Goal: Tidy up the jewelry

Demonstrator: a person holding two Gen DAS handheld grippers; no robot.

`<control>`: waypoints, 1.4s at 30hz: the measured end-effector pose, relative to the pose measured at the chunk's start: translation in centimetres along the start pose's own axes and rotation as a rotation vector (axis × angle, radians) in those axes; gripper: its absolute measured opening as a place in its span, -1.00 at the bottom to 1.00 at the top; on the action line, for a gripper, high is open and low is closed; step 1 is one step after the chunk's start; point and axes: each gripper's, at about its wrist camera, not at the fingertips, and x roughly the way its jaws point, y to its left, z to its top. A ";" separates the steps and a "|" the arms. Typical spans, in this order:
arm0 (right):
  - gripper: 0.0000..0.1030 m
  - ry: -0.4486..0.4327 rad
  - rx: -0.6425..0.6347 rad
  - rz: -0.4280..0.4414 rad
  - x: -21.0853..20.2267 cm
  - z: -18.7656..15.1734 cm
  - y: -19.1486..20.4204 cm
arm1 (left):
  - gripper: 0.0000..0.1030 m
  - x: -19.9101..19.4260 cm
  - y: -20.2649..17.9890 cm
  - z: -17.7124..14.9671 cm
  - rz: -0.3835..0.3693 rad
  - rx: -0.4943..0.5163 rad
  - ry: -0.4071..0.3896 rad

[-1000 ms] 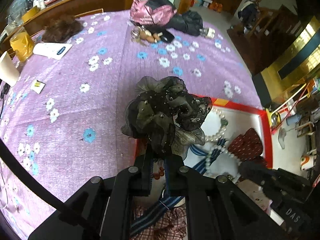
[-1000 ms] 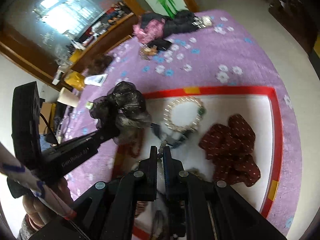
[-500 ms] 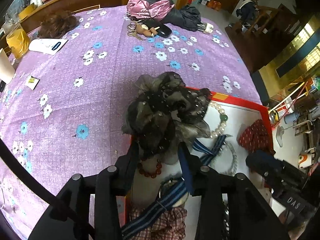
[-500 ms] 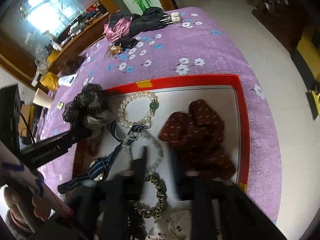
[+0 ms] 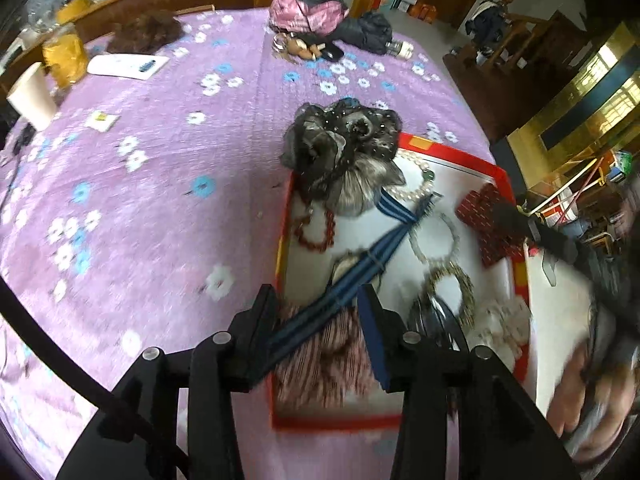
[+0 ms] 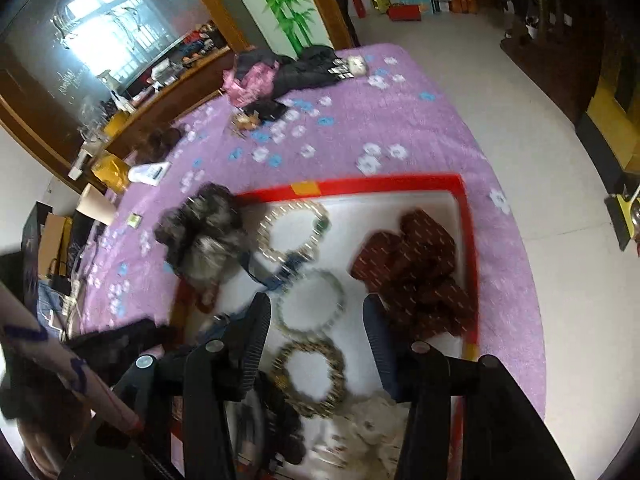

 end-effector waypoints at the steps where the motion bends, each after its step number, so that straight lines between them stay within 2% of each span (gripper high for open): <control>1: 0.00 -0.007 -0.007 0.005 0.1 0.5 0.6 | -0.21 -1.0 0.2 -0.8 0.000 -0.003 -0.017; 4: 0.00 -0.041 -0.054 0.015 0.6 2.9 3.7 | -0.09 -3.3 0.9 -2.8 0.010 -0.024 -0.057; 7: 0.00 -0.046 -0.091 0.015 2.3 5.0 6.3 | -0.08 -4.9 2.1 -4.7 0.026 -0.050 -0.087; 9: 0.00 -0.023 -0.112 0.019 4.2 6.1 8.0 | -0.08 -5.4 2.9 -5.4 0.033 -0.071 -0.096; 12: -0.11 0.051 -0.150 0.035 7.6 6.1 9.9 | -0.08 -5.9 4.2 -6.5 0.044 -0.102 -0.099; 15: -0.14 0.108 -0.211 -0.070 9.9 5.1 10.7 | -0.08 -6.0 5.6 -7.2 0.060 -0.124 -0.098; 18: -0.33 0.142 -0.236 -0.196 10.9 3.9 10.1 | -0.07 -6.0 6.8 -7.6 0.065 -0.155 -0.100; 25: -0.34 0.188 -0.222 -0.260 10.5 3.2 7.7 | -0.07 -5.8 7.9 -7.5 0.048 -0.189 -0.103; 27: -0.32 0.174 -0.236 -0.252 9.8 3.1 7.8 | -0.07 -5.9 7.8 -7.3 0.054 -0.180 -0.110; 30: -0.21 0.085 -0.228 -0.216 6.7 3.4 7.9 | -0.03 -6.4 7.6 -7.2 0.082 -0.153 -0.135; 31: -0.09 0.064 -0.224 -0.208 5.9 3.3 7.8 | 0.05 -6.6 7.6 -7.2 0.091 -0.148 -0.146; 33: -0.04 0.024 -0.198 -0.188 3.5 2.7 7.2 | 0.15 -7.2 7.6 -7.2 0.119 -0.142 -0.180; 35: -0.03 0.026 -0.174 -0.154 2.3 1.6 7.3 | 0.24 -7.8 7.8 -7.2 0.145 -0.145 -0.215; 39: -0.03 0.077 -0.184 -0.062 2.5 -1.3 9.2 | 0.29 -9.1 8.1 -7.2 0.196 -0.147 -0.276; 42: -0.03 0.119 -0.257 -0.064 4.3 -3.5 12.3 | 0.34 -9.7 8.3 -7.1 0.197 -0.139 -0.282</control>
